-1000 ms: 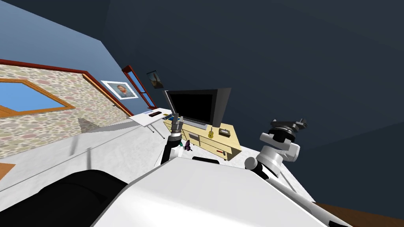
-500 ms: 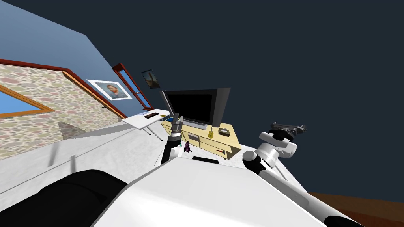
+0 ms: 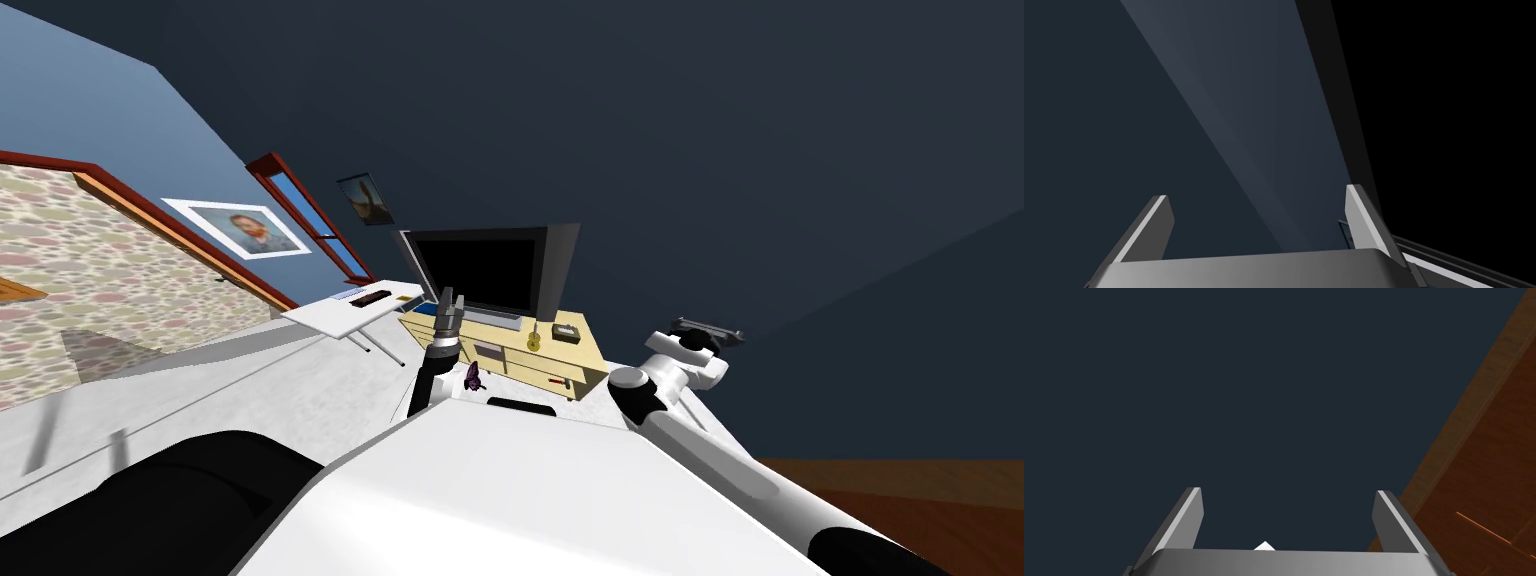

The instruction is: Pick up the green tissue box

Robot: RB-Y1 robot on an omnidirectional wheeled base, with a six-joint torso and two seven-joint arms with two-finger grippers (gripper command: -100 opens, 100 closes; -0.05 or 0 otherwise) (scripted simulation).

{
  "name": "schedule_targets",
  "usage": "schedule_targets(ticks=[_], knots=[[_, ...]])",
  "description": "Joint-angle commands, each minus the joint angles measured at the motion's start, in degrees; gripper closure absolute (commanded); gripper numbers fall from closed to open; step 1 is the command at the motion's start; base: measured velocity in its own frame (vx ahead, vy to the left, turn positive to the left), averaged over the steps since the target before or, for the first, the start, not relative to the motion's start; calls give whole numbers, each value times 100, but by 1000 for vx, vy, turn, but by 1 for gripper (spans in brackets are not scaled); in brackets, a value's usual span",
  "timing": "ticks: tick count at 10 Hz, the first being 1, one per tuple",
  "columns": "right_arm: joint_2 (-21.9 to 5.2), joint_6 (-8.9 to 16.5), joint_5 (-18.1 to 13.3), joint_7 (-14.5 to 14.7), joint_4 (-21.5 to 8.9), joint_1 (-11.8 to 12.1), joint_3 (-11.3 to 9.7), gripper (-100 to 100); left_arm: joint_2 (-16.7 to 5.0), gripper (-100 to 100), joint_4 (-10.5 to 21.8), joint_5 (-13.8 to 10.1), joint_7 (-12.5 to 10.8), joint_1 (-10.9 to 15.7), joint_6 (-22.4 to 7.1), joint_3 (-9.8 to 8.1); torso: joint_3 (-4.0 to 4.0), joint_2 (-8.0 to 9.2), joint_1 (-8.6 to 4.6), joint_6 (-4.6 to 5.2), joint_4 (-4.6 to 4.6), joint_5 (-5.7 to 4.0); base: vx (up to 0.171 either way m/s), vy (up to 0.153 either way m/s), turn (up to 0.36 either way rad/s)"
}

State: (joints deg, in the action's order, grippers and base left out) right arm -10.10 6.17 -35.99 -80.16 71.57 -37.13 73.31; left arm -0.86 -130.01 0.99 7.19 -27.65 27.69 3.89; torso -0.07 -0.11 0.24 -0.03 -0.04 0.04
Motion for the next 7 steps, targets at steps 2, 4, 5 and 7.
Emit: schedule_targets(ticks=[2,4,5,7], knots=[[15,300,-201,-436,-479,-489,522,-100,0,0,0,0,0,1,0,0,1,1,-5,-2,1,1,13,49,-112],[15,300,-201,-624,-489,-515,667,-100,0,0,0,0,0,0,0,0,-1,-3,-8,-2,0,-1,13,36,-24],[64,440,-337,-854,-759,-793,932,-100,0,0,0,0,0,1,0,0,1,1,-15,-2,1,-1,5,37,-131],[118,574,-468,-1127,-954,-1058,1200,-100,0,0,0,0,0,1,0,0,1,1,-11,-1,1,-1,13,49,-98]])
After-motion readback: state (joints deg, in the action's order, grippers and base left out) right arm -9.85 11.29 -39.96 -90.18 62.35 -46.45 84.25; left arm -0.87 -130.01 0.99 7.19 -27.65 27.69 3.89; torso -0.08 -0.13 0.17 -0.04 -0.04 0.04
